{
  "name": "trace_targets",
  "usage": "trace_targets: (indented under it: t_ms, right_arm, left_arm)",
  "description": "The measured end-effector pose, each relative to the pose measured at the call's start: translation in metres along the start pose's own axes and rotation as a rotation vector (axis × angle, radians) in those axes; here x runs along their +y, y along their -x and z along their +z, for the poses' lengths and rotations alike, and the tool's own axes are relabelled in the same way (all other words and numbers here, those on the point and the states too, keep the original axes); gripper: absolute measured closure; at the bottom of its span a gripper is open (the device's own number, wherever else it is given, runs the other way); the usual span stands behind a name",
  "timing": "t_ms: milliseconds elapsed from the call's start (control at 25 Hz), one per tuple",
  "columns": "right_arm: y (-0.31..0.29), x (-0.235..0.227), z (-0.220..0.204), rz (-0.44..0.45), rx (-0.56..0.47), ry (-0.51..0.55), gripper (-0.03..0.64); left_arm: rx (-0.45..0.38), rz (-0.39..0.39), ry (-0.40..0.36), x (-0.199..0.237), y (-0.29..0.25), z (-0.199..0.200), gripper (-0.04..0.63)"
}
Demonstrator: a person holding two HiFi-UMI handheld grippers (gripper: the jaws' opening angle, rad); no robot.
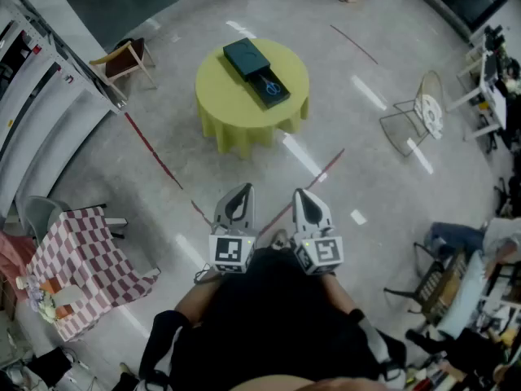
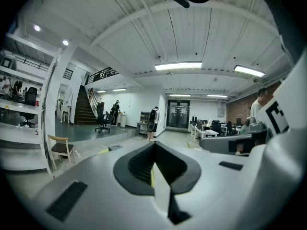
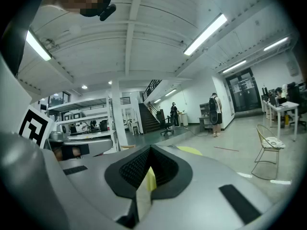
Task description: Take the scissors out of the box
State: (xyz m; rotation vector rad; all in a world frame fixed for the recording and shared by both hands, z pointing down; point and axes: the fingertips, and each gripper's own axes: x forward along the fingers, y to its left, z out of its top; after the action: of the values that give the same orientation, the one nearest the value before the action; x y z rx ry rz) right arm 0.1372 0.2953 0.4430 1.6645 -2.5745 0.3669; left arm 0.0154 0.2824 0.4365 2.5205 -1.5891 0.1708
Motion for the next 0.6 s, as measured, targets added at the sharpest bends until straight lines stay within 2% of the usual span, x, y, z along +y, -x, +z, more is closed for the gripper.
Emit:
trace_targets:
  t_ms: [120,600]
  right_arm:
    - [-0.0003,0.0015,-0.0019,0.002,0.002,0.005,0.627]
    - [-0.0066,0.0102,0.0021,0.003,-0.003,0.008,0.626]
  left_arm:
    - [-0.008,0.002,0.026,-0.002,-0.0005,0.003,0.603]
    - [-0.021,-0.013,0.048,0.0056,-0.0019,0.0042,0.603]
